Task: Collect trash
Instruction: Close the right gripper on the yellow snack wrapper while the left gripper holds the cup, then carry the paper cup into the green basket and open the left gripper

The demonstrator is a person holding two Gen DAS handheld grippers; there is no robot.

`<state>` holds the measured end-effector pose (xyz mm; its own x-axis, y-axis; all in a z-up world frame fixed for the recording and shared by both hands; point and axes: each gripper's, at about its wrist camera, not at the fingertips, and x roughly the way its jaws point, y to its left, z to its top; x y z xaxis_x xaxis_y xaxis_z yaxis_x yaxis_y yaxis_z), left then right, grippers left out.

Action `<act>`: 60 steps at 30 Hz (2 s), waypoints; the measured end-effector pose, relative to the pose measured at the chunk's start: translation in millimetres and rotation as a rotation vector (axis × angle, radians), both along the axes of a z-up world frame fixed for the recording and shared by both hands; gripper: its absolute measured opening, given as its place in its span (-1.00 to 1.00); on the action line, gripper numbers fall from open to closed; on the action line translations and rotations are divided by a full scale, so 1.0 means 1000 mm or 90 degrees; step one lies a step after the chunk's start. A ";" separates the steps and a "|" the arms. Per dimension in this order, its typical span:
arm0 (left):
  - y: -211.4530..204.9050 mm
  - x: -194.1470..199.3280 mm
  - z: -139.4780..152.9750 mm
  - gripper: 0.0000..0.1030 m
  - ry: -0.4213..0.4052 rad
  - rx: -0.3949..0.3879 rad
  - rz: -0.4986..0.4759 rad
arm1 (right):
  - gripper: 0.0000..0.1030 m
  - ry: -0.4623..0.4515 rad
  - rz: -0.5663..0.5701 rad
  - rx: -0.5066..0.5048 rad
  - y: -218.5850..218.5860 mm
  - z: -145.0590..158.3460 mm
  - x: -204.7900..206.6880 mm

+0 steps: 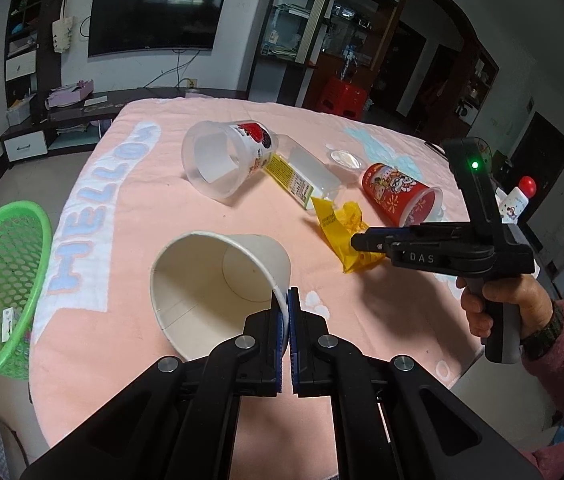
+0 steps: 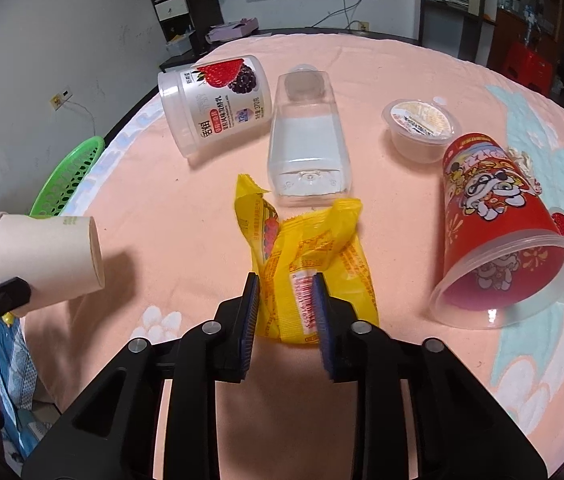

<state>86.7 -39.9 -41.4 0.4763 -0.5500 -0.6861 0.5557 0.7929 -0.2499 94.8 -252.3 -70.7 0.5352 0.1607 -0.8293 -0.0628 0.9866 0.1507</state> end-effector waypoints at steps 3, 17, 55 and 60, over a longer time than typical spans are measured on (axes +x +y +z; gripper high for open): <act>0.005 0.001 0.003 -0.94 -0.004 -0.003 0.005 | -0.20 -0.008 -0.001 0.008 0.001 0.002 0.000; 0.015 0.004 0.003 -0.94 -0.005 -0.005 0.026 | -0.26 -0.002 0.015 -0.062 0.013 -0.013 0.008; 0.229 0.134 -0.040 -0.80 0.046 0.074 0.354 | -0.37 -0.064 0.184 0.025 0.149 0.053 0.044; 0.242 0.137 -0.055 -0.49 0.066 0.075 0.374 | -0.37 -0.066 0.205 0.030 0.168 0.057 0.055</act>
<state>223.8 202.4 -96.2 0.6049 -0.1319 -0.7853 -0.0062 0.9854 -0.1704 149.3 -83.9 -14.2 0.5323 0.3720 -0.7605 -0.3869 0.9059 0.1723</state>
